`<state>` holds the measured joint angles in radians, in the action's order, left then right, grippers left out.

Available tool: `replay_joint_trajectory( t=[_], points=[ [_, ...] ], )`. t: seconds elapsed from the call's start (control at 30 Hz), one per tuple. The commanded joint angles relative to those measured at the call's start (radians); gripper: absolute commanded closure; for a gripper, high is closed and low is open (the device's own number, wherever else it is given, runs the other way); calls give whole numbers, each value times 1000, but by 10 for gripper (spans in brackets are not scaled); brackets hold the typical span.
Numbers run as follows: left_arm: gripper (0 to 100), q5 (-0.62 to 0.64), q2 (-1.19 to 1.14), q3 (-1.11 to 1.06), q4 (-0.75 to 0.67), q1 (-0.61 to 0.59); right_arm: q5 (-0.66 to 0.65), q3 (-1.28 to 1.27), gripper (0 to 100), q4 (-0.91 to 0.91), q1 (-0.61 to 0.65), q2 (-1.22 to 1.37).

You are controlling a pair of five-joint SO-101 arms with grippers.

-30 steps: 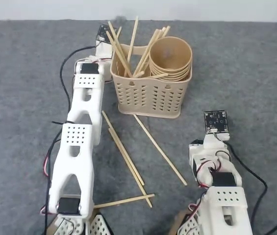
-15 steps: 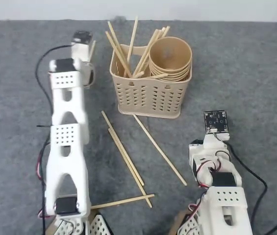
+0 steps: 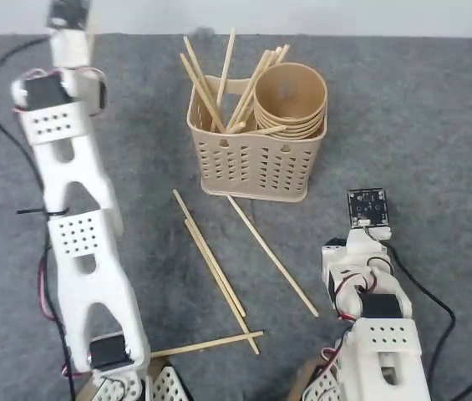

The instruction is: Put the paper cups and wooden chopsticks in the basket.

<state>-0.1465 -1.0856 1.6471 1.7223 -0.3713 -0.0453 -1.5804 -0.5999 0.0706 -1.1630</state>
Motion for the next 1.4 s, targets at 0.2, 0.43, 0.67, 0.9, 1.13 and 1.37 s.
replay_joint_trajectory(
  t=[0.2, 0.43, 0.67, 0.9, 1.13, 1.37],
  points=[
    [989, 0, 290, -171, 41, -89, -91, 132, 988, -291, 74, -18],
    [989, -3, 712, -713, 37, -87, -80, 132, 846, -303, 85, -18],
    [989, -3, 1132, -1268, -26, -21, 20, 132, 824, -305, 119, -27],
    [989, 2, 1485, -1992, -462, -28, 15, 238, 824, -415, 266, -27],
    [988, 66, 1826, -2536, -726, 0, -61, 384, 824, -481, 366, -18],
    [988, 344, 2004, -2847, -927, 81, -63, 394, 824, -410, 455, 48]
  ],
)
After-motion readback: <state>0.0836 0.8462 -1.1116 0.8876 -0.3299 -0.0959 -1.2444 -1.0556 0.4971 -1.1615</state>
